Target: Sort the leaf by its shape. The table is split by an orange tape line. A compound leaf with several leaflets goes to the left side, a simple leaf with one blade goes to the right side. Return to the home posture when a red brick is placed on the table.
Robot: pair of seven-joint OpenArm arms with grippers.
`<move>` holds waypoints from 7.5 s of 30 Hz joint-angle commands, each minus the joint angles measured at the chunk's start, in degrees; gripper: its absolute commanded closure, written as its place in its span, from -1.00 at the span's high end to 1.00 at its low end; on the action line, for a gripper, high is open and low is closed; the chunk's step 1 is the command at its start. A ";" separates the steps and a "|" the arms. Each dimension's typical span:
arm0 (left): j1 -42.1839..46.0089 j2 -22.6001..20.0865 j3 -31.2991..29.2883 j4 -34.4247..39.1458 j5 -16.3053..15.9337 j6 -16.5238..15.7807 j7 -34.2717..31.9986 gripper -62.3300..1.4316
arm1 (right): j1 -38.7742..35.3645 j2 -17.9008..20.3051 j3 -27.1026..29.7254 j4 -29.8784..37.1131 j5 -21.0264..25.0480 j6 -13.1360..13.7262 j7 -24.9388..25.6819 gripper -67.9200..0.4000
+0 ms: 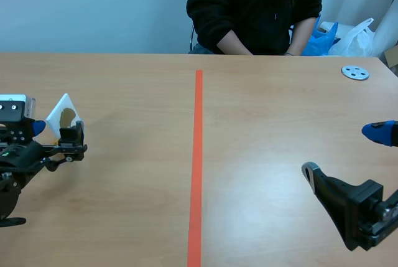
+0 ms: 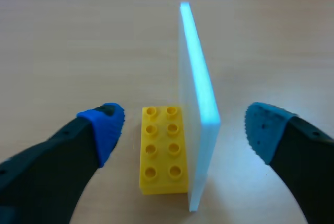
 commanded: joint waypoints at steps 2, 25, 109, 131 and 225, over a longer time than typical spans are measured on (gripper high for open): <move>-1.05 -0.96 0.00 3.43 -3.96 -1.53 -1.68 1.00 | 0.66 -0.02 0.13 0.98 0.66 -0.22 1.05 1.00; 29.22 -8.59 -3.21 61.44 -4.72 -3.93 16.55 1.00 | 0.66 0.00 0.13 0.98 0.63 -0.22 1.09 1.00; 11.19 0.63 17.79 27.43 19.34 -21.88 6.45 1.00 | 0.66 -0.17 2.38 0.98 4.04 2.14 0.59 1.00; 1.81 5.09 28.92 15.54 22.60 -21.64 0.00 1.00 | 0.66 -2.05 2.38 0.98 4.07 2.16 0.15 1.00; 17.77 0.90 -0.24 29.59 -2.19 5.60 18.86 -0.78 | 0.68 -2.05 2.38 0.98 4.09 2.16 0.42 1.00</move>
